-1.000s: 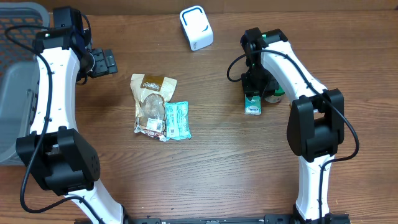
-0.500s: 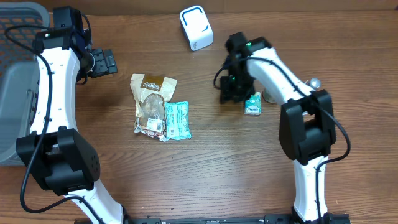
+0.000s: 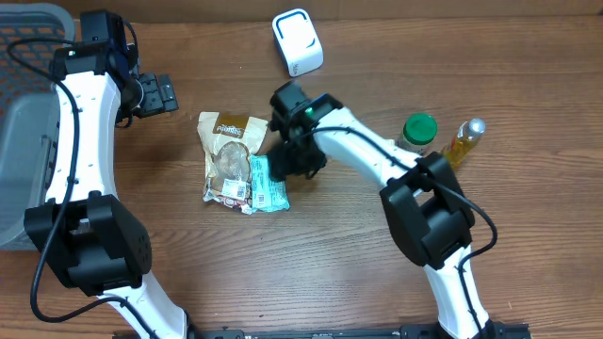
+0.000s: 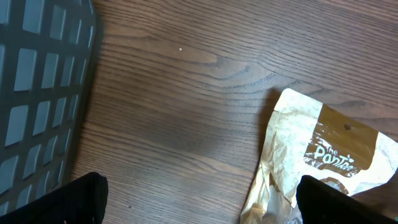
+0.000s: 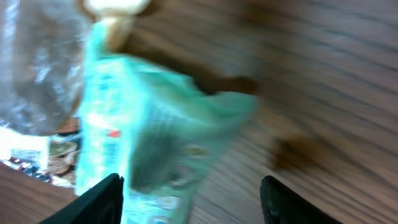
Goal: Scan the item barcode
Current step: 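Move the right gripper left onto the larger teal wipes bag and grasp it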
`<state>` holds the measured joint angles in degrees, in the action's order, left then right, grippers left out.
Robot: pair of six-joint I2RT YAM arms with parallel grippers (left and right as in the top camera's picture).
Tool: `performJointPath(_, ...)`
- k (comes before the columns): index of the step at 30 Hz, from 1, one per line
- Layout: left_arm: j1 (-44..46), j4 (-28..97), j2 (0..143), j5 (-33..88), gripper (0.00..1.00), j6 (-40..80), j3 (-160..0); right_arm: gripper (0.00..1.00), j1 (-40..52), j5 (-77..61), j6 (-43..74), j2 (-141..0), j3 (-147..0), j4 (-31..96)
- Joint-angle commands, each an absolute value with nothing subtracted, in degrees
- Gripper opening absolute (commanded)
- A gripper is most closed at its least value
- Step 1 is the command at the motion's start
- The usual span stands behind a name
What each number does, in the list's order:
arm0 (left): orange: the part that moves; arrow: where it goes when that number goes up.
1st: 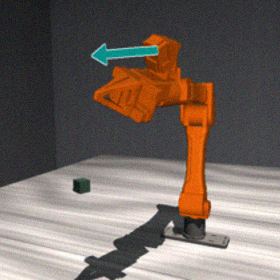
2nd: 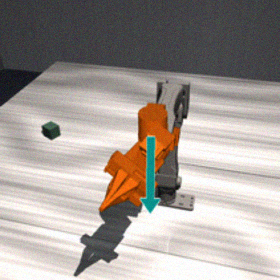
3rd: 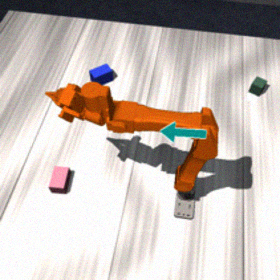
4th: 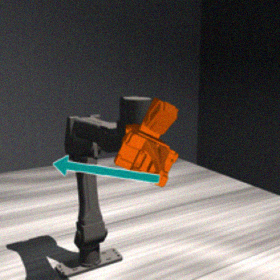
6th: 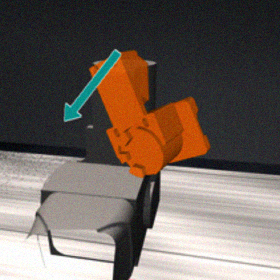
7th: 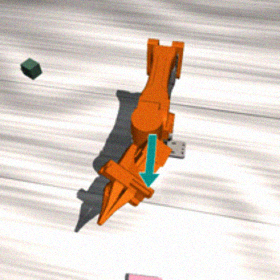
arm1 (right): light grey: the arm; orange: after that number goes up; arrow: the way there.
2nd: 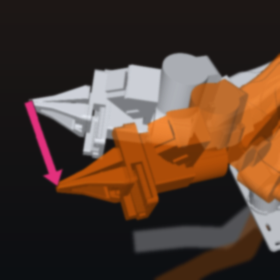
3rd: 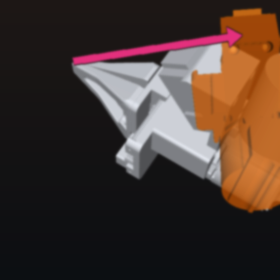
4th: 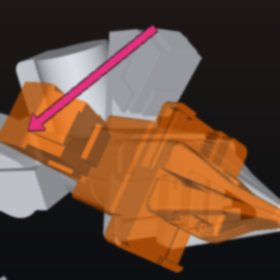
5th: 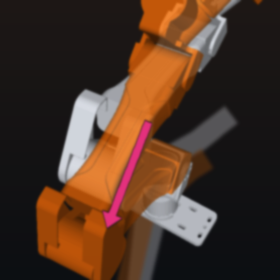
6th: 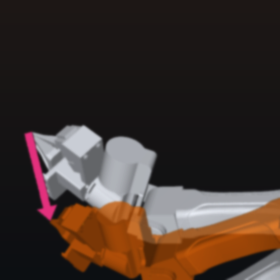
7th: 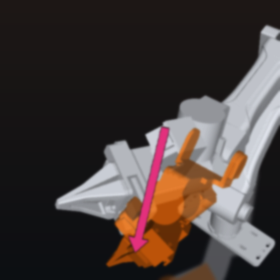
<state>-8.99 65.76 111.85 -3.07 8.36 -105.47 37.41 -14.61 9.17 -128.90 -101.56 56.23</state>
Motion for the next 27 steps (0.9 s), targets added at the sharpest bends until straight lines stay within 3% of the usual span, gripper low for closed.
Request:
performJointPath(1,-8.6,65.73,111.26,-3.4,0.99,7.27,-106.08,0.7,38.59,-14.59,9.87,-128.92,-100.79,54.37)
performJointPath(14,-8.6,65.73,111.26,-3.4,0.99,7.27,-106.08,0.7,38.72,-10.09,14.39,-128.97,-94.43,45.41)
performJointPath(27,-8.6,65.73,111.26,-3.4,1.0,7.27,-106.08,0.69,38.5,3.99,22.7,-128.97,-93.93,48.12)
